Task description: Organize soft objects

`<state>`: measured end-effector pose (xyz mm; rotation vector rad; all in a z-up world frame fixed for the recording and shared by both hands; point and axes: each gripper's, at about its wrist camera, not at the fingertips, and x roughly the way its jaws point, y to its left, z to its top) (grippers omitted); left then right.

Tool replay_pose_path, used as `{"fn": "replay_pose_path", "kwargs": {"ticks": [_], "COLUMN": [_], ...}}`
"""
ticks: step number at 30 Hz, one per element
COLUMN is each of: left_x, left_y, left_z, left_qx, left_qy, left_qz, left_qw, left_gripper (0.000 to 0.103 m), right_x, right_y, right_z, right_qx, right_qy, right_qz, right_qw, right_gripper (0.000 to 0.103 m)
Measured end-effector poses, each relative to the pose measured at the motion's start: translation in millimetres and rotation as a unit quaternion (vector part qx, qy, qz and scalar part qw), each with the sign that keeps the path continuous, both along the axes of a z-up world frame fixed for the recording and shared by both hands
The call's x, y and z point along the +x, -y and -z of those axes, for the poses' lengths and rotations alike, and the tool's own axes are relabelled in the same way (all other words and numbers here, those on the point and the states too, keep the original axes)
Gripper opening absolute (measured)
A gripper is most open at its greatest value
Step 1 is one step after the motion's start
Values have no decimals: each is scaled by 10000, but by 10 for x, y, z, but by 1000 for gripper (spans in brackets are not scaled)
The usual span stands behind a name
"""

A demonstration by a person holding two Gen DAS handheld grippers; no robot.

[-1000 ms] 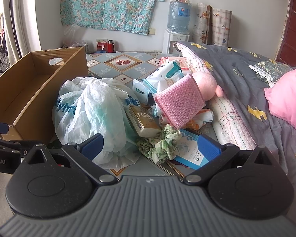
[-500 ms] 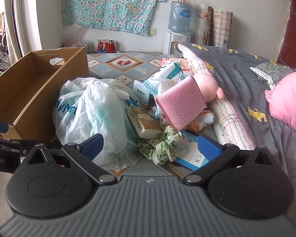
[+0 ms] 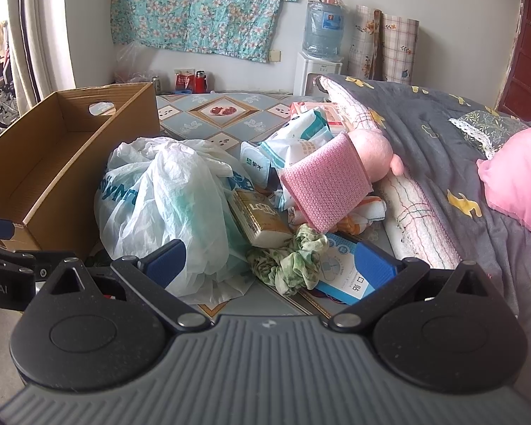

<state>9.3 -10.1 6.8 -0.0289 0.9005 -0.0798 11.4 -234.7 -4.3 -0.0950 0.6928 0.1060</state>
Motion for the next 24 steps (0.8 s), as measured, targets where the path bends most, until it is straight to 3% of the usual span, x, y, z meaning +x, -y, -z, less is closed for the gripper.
{"fn": "replay_pose_path", "kwargs": {"ticks": [8, 13, 15, 19, 24], "left_x": [-1, 101, 158, 334, 579], "left_y": [58, 153, 220, 487, 911], "left_z": [-81, -313, -377, -407, -341], "left_qx": [146, -51, -199, -241, 76], "left_qy": [218, 688, 869, 1123, 1422], "left_qz": [78, 349, 548, 894, 1137], "left_qw": [9996, 9970, 9945, 9894, 9833], "left_gripper": [103, 103, 103, 103, 98], "right_x": [10, 75, 146, 367, 738], "right_y": [253, 691, 903, 1458, 1764], "right_z": [23, -28, -30, 53, 260], "right_qx": [287, 450, 750, 2128, 2720], "right_qy": [98, 619, 712, 539, 258], "right_qz": [166, 540, 649, 813, 833], "right_qw": [9994, 9956, 9925, 9722, 9583], "right_gripper": [102, 102, 102, 102, 99]}}
